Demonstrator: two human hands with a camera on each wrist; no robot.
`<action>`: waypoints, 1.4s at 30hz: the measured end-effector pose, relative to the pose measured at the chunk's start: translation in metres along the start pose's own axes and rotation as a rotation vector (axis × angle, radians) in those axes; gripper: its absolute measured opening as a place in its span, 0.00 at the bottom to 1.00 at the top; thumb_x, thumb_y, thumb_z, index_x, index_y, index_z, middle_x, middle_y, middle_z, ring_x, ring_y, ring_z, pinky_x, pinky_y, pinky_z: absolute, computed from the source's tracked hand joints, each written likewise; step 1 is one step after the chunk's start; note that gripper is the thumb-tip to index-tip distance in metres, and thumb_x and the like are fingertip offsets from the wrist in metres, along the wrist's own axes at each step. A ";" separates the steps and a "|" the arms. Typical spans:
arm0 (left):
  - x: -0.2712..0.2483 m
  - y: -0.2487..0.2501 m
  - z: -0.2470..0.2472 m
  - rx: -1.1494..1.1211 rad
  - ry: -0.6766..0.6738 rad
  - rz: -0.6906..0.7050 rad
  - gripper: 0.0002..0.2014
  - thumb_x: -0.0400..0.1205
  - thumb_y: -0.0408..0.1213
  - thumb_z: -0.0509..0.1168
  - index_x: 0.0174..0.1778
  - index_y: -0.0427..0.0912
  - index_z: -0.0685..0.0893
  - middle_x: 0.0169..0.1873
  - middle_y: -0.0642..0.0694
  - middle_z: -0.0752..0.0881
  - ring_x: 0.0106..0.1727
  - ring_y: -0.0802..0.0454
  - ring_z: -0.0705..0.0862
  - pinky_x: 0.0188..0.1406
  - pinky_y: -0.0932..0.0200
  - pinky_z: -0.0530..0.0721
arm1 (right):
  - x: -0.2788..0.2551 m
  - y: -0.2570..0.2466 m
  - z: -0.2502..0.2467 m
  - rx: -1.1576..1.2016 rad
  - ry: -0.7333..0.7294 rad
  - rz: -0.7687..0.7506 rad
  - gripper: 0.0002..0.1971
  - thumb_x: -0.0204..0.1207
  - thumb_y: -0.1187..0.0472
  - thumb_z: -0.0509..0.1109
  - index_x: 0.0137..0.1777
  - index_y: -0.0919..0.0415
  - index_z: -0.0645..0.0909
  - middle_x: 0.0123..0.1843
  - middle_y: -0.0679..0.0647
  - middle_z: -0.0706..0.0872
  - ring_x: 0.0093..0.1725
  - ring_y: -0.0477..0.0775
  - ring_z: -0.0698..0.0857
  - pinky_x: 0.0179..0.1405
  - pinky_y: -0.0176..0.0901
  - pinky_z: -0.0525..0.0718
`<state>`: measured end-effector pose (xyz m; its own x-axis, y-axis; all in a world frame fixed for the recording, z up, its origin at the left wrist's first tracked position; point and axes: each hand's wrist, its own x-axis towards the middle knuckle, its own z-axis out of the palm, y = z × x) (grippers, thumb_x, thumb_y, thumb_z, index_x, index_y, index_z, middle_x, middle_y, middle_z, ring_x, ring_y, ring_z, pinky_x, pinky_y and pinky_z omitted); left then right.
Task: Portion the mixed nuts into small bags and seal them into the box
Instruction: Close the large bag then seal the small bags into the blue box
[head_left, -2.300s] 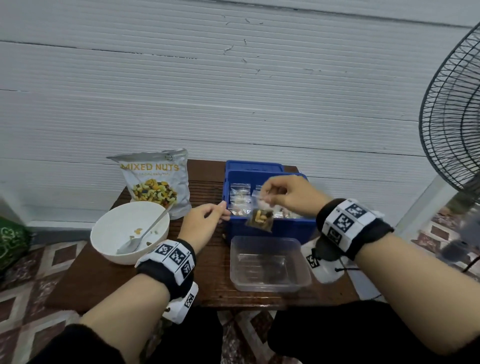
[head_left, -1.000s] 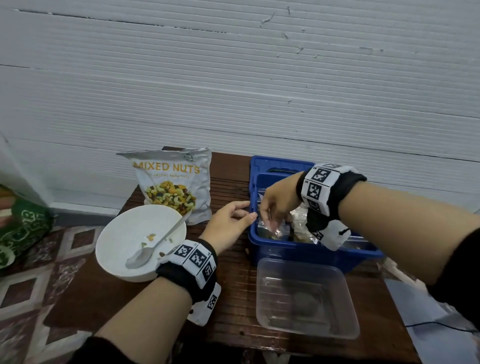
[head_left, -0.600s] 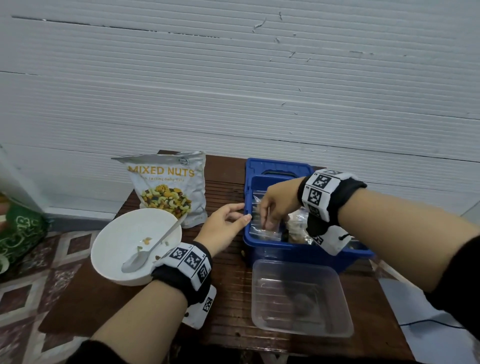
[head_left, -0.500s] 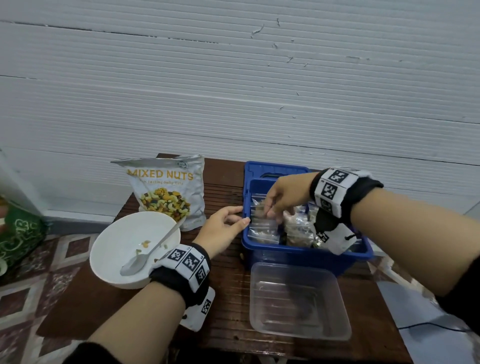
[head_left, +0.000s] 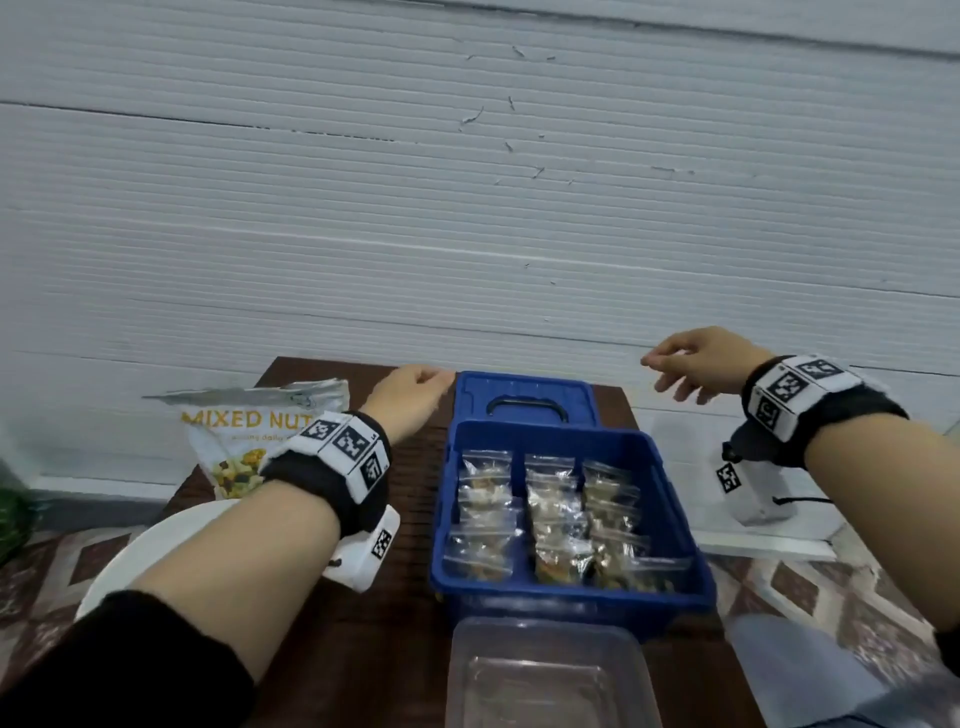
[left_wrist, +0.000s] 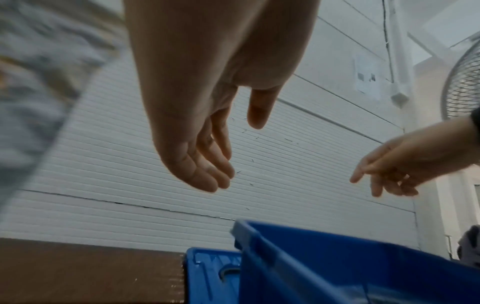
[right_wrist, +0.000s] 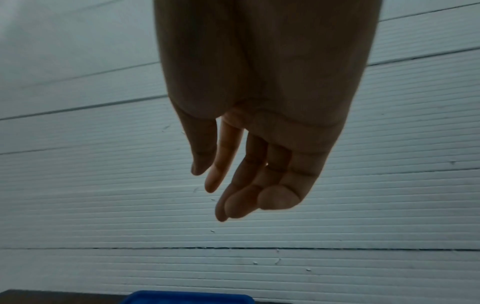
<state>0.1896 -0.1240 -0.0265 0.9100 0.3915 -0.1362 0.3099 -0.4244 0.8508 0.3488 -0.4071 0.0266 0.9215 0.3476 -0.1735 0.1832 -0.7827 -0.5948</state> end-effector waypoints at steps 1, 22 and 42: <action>0.009 0.006 0.000 -0.003 -0.029 -0.008 0.10 0.87 0.50 0.55 0.49 0.51 0.78 0.61 0.40 0.85 0.60 0.41 0.83 0.66 0.43 0.80 | 0.007 0.005 -0.001 0.015 0.009 0.015 0.11 0.81 0.54 0.67 0.57 0.60 0.83 0.41 0.55 0.89 0.35 0.52 0.84 0.30 0.42 0.80; 0.137 -0.016 0.052 0.317 -0.295 -0.413 0.32 0.88 0.53 0.52 0.82 0.35 0.61 0.79 0.37 0.66 0.68 0.33 0.78 0.57 0.44 0.81 | 0.114 0.081 0.089 -0.310 -0.380 0.048 0.31 0.80 0.47 0.66 0.80 0.58 0.67 0.79 0.53 0.71 0.76 0.53 0.72 0.70 0.38 0.67; 0.138 0.013 0.045 0.067 -0.052 -0.205 0.27 0.78 0.28 0.72 0.73 0.32 0.73 0.67 0.35 0.80 0.68 0.40 0.80 0.70 0.45 0.77 | 0.101 0.070 0.032 0.197 -0.019 -0.007 0.29 0.78 0.73 0.67 0.79 0.64 0.66 0.45 0.58 0.85 0.45 0.58 0.82 0.48 0.49 0.81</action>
<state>0.3312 -0.1119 -0.0573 0.8387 0.4333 -0.3299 0.5055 -0.3940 0.7676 0.4441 -0.4104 -0.0580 0.9134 0.3637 -0.1826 0.1173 -0.6649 -0.7377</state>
